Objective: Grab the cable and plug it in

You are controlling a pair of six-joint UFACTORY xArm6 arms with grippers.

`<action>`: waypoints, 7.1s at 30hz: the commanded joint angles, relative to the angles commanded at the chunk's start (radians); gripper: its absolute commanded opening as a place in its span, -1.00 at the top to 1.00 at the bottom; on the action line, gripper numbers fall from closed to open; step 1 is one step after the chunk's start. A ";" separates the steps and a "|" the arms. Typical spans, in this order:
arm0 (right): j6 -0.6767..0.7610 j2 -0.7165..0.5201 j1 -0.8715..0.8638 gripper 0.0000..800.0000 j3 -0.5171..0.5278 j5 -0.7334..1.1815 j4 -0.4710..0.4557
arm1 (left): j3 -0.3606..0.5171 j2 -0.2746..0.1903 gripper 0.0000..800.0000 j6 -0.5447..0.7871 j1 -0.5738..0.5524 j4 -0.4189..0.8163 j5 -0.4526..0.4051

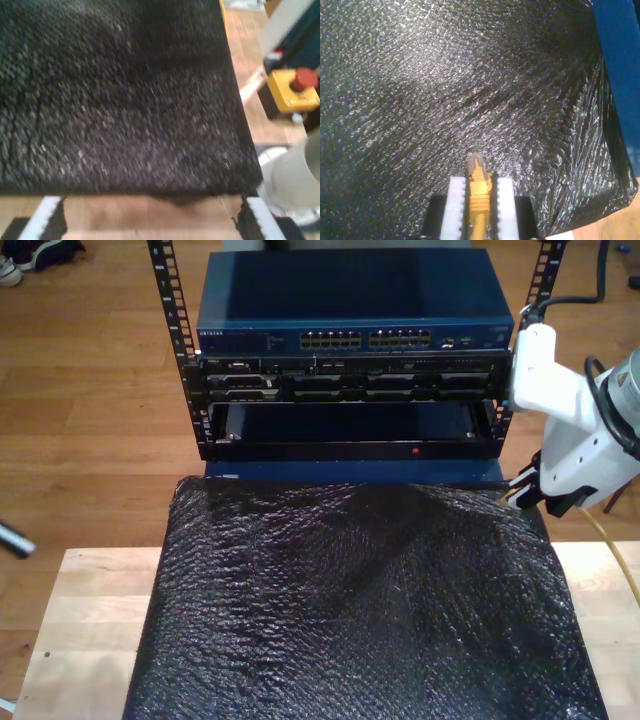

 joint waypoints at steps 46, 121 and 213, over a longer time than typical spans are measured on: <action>0.021 -0.029 -0.002 1.00 0.072 0.014 0.000 | 0.572 -0.184 -0.99 0.654 0.539 0.339 -0.230; 0.078 -0.064 0.009 1.00 0.153 -0.117 0.005 | 1.019 -0.379 -1.00 0.879 0.634 0.368 -0.842; 0.017 0.282 0.186 1.00 0.130 -1.260 -0.488 | 1.019 -0.379 -1.00 0.879 0.634 0.368 -0.842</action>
